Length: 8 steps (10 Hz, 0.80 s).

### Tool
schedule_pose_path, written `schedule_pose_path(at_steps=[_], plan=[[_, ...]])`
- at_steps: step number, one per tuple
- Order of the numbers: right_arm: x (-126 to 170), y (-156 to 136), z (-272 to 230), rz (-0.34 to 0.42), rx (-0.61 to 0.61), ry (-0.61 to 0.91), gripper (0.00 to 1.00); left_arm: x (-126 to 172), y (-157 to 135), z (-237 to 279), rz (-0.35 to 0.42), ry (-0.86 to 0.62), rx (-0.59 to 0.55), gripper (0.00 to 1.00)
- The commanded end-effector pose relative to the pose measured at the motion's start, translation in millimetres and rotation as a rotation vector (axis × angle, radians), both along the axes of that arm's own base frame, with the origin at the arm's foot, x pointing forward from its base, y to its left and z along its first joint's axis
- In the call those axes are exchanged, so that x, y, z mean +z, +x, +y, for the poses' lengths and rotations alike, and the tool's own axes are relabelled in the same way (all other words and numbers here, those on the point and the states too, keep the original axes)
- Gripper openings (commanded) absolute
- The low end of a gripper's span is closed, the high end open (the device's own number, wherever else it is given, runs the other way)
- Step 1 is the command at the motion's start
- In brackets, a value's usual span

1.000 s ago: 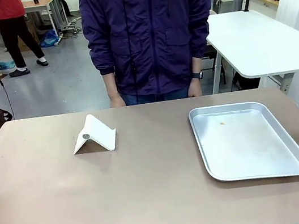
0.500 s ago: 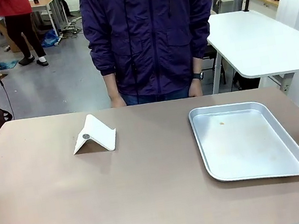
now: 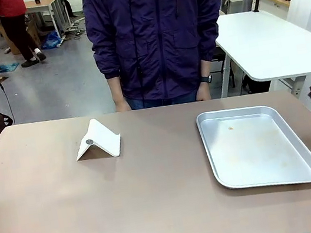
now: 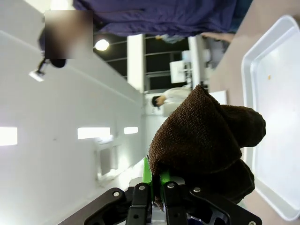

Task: Clean the surface of the table.
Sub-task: Clean the area not pointed to by the person.

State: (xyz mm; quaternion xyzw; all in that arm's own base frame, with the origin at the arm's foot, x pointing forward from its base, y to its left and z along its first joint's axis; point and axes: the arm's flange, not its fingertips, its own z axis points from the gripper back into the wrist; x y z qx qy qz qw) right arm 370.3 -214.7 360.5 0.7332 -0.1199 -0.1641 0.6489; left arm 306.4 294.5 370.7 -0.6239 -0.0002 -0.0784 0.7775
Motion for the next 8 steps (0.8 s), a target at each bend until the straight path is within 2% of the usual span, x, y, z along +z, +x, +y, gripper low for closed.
schedule_pose_path(at_steps=[1, 4, 6, 8], plan=[[21.5, 23.1, 56.6, -0.004, -0.039, -0.167, 0.07, 3.2, -3.6, -2.5, 0.008, 0.0, 0.004, 0.19], [25.5, 62.0, 120.5, 0.041, -0.054, -0.442, 0.07, 3.2, -3.6, -2.5, 0.008, 0.0, 0.004, 0.19], [19.3, 72.7, 148.8, 0.048, -0.099, -0.615, 0.07, 3.2, -3.6, -2.5, 0.008, 0.0, 0.004, 0.19], [12.0, 77.9, 165.4, 0.047, -0.057, -0.709, 0.07, 3.2, -3.6, -2.5, 0.008, 0.0, 0.004, 0.19]])
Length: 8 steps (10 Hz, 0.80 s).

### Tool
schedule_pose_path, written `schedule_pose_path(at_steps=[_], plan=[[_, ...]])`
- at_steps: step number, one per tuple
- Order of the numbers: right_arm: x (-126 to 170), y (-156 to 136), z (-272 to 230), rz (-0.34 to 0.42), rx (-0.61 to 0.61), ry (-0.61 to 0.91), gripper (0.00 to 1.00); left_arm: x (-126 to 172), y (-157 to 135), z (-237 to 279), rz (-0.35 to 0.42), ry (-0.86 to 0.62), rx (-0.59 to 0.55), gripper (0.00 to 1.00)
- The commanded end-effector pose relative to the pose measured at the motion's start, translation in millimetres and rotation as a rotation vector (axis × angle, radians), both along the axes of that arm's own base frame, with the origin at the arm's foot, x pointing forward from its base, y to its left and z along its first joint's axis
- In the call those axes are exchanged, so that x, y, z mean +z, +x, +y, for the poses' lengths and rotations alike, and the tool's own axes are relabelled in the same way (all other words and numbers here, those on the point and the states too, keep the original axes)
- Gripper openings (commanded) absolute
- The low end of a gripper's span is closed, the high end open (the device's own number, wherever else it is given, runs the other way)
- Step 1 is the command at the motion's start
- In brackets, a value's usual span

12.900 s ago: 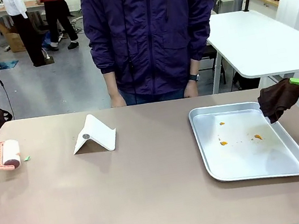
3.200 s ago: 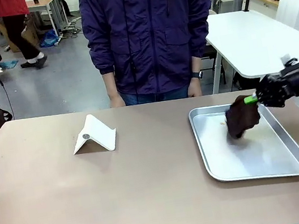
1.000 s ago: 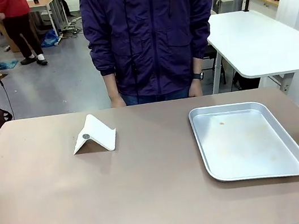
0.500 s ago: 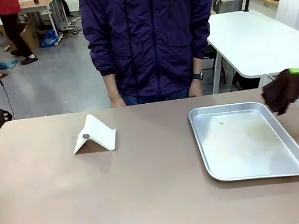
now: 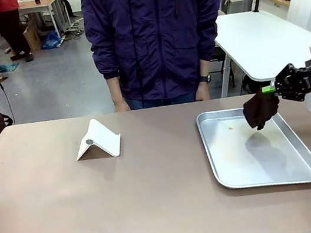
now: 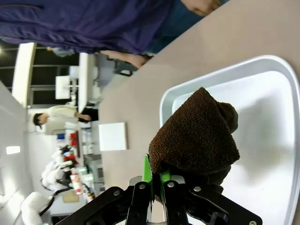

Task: Clean the surface of the table.
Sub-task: Clean the area not pointed to by the person.

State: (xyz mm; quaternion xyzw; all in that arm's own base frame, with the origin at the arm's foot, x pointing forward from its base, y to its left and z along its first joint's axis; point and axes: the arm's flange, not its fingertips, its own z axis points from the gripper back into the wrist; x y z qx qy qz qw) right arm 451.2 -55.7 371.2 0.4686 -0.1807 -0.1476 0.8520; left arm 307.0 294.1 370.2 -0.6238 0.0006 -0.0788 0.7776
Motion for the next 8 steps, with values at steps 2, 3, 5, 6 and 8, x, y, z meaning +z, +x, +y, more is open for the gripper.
schedule_pose_path(at_steps=[2, 3, 5, 6, 8], plan=[[-8.8, 3.1, 18.8, 0.033, 0.035, -0.13, 0.07, 3.7, -4.2, -2.0, 0.007, 0.0, 0.006, 0.19], [-18.2, 8.0, 29.7, 0.053, 0.055, -0.185, 0.07, 3.7, -4.2, -2.0, 0.007, 0.0, 0.006, 0.19], [-40.7, 22.5, 47.7, 0.099, 0.069, -0.242, 0.07, 3.7, -4.2, -2.0, 0.007, 0.0, 0.006, 0.19], [-50.5, 29.7, 55.5, 0.116, 0.07, -0.256, 0.07, 3.7, -4.2, -2.0, 0.007, 0.0, 0.006, 0.19], [-66.1, 42.8, 71.5, 0.144, 0.076, -0.275, 0.07, 3.7, -4.2, -2.0, 0.007, 0.0, 0.006, 0.19]])
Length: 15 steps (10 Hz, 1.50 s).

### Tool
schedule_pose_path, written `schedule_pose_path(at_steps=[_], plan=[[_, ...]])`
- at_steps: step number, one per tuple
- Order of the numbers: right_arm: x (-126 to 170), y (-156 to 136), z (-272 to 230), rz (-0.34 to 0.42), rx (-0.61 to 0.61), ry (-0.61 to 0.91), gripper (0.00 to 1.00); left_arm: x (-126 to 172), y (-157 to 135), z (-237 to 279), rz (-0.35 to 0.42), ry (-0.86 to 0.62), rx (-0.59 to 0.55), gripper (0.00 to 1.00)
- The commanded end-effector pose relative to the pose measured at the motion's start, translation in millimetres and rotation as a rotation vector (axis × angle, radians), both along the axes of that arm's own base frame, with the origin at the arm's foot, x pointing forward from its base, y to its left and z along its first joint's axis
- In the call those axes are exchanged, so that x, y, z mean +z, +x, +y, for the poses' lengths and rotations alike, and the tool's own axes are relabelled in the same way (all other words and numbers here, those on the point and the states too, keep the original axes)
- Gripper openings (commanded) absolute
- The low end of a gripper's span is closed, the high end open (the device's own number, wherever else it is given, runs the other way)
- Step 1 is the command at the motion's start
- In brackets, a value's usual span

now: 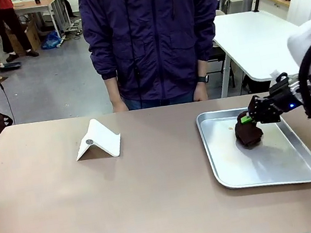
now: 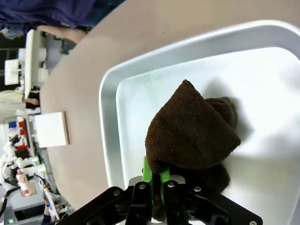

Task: Clean the surface of the table.
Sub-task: Clean the area not pointed to by the person.

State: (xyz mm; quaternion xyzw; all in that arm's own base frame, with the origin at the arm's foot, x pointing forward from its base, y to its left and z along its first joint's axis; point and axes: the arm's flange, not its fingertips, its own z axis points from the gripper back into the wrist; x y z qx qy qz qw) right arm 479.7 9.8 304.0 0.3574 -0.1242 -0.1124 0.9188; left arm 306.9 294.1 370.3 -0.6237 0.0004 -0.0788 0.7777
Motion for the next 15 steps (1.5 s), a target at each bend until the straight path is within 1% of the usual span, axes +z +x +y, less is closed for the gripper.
schedule_pose_path(at_steps=[1, 3, 4, 8, 11, 14, 15], plan=[[-5.1, 21.7, 13.5, 0.027, -0.008, -0.016, 0.07, 3.6, -4.1, -2.0, 0.008, 0.0, 0.006, 0.19], [-9.8, 35.1, 23.2, 0.024, -0.027, -0.008, 0.07, 3.6, -4.1, -2.0, 0.008, 0.0, 0.006, 0.19], [-12.3, 42.7, 28.1, 0.012, -0.051, -0.035, 0.07, 3.6, -4.1, -2.0, 0.008, 0.0, 0.006, 0.19], [-27.8, 58.2, 52.0, 0.049, -0.037, -0.106, 0.07, 3.6, -4.1, -2.0, 0.008, 0.0, 0.006, 0.19], [-31.6, 57.0, 38.3, 0.075, -0.105, -0.189, 0.07, 3.6, -4.1, -2.0, 0.008, 0.0, 0.006, 0.19], [-24.0, 54.7, 8.8, 0.123, -0.176, -0.209, 0.07, 3.6, -4.1, -2.0, 0.008, 0.0, 0.006, 0.19], [-22.3, 54.6, -0.2, 0.136, -0.189, -0.187, 0.07, 3.6, -4.1, -2.0, 0.008, 0.0, 0.006, 0.19]])
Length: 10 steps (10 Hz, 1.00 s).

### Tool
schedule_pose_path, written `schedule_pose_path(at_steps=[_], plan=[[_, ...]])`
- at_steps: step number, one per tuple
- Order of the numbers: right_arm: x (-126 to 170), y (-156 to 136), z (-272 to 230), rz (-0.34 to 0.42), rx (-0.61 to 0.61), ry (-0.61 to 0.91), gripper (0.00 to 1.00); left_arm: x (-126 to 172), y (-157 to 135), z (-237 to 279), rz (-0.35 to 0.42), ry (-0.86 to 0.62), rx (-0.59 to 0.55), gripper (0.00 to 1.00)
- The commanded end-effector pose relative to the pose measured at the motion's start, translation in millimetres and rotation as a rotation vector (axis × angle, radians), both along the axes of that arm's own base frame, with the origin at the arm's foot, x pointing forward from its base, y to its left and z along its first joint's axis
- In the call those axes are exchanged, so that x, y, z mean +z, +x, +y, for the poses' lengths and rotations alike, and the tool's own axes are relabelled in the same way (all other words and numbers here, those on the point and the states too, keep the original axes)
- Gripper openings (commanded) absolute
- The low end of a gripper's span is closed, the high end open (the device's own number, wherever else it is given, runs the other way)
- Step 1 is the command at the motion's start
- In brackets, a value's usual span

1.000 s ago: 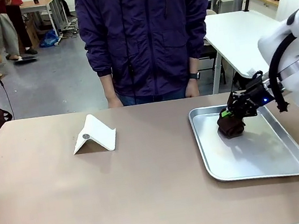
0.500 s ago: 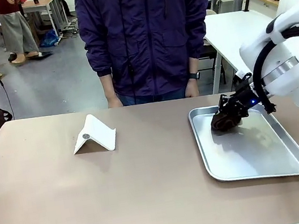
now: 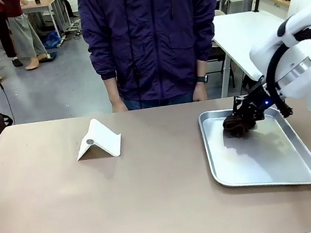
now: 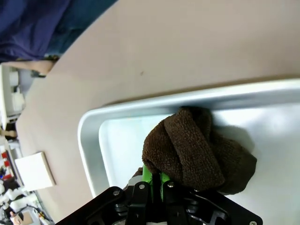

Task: Clean the surface of the table.
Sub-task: Clean the area not pointed to by the person.

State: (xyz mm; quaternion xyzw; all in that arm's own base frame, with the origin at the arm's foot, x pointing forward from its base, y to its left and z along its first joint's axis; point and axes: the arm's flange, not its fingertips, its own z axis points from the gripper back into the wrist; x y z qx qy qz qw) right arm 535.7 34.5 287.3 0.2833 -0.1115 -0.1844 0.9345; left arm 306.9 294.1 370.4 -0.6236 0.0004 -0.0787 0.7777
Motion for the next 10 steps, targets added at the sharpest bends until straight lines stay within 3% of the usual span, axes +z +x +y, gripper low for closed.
schedule_pose_path(at_steps=[1, 7, 10], plan=[[-3.3, -2.5, -36.5, 0.064, -0.057, -0.041, 0.07, 3.5, -4.1, -2.1, 0.008, -0.001, 0.005, 0.19], [6.6, -21.8, -64.6, 0.129, 0.047, 0.206, 0.07, 3.5, -4.1, -2.1, 0.008, -0.001, 0.005, 0.19], [10.2, -47.8, -82.7, 0.303, 0.236, 0.01, 0.07, 3.5, -4.1, -2.1, 0.008, -0.001, 0.005, 0.19]])
